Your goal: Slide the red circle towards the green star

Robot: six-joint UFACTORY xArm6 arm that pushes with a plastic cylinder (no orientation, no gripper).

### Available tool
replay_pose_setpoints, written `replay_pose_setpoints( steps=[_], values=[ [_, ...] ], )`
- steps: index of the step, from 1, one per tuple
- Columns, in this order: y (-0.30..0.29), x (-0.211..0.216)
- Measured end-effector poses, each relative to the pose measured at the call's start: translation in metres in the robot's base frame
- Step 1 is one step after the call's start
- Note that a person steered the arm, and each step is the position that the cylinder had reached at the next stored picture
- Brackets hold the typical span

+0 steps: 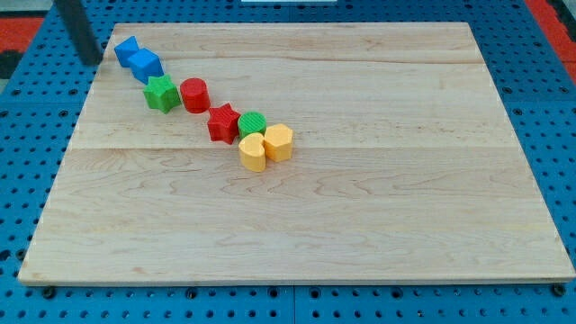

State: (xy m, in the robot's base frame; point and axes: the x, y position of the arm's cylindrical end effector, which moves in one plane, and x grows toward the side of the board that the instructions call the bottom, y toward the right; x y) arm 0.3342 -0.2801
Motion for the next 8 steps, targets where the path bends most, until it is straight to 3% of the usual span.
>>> replay_pose_setpoints(
  steps=[1, 2, 4, 5, 6, 7, 8],
  values=[
    [0.025, 0.086],
    [0.049, 0.083],
    [0.188, 0.045],
    [0.202, 0.026],
    [0.258, -0.029],
    [0.21, -0.028],
    [0.198, 0.015]
  ],
)
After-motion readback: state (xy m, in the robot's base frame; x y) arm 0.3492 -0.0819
